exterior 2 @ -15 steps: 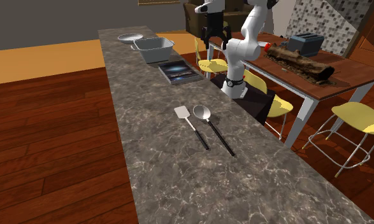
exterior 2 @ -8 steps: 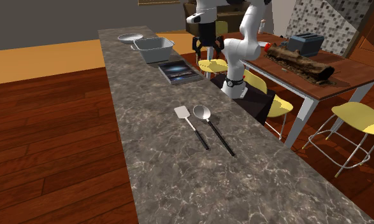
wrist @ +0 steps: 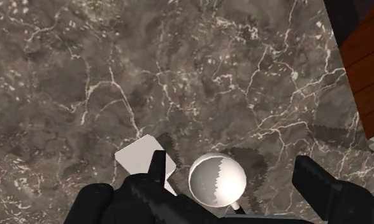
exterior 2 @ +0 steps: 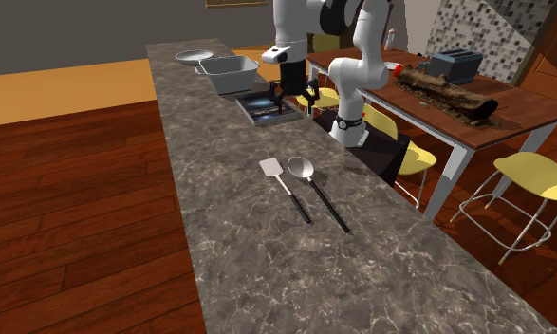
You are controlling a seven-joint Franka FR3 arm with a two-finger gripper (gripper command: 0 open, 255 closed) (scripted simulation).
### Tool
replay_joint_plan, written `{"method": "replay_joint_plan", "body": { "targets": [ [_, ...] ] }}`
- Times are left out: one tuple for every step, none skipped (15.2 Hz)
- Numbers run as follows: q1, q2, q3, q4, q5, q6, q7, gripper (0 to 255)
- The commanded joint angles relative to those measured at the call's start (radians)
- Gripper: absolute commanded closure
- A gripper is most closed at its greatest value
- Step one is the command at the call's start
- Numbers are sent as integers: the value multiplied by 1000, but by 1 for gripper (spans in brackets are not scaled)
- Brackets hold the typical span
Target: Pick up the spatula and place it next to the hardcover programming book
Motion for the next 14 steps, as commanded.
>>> {"method": "replay_joint_plan", "body": {
  "targets": [
    [19,70,0,28,3,43,-62,0],
    [27,107,0,49,5,60,-92,0],
    [35,145,1,71,7,76,-122,0],
    [42,182,2,94,9,91,-151,0],
    [49,219,5,117,11,105,-179,0],
    [55,255,8,142,13,118,-207,0],
    [61,292,12,167,15,130,-234,0],
    [66,327,16,192,17,141,-261,0],
    [71,363,21,219,17,152,-287,0],
    [76,398,27,246,18,161,-312,0],
    [80,433,33,273,17,170,-336,0],
    [84,467,40,301,16,178,-360,0],
    [88,501,47,330,15,185,-382,0],
    [92,535,54,359,12,192,-404,0]
  ]
}}
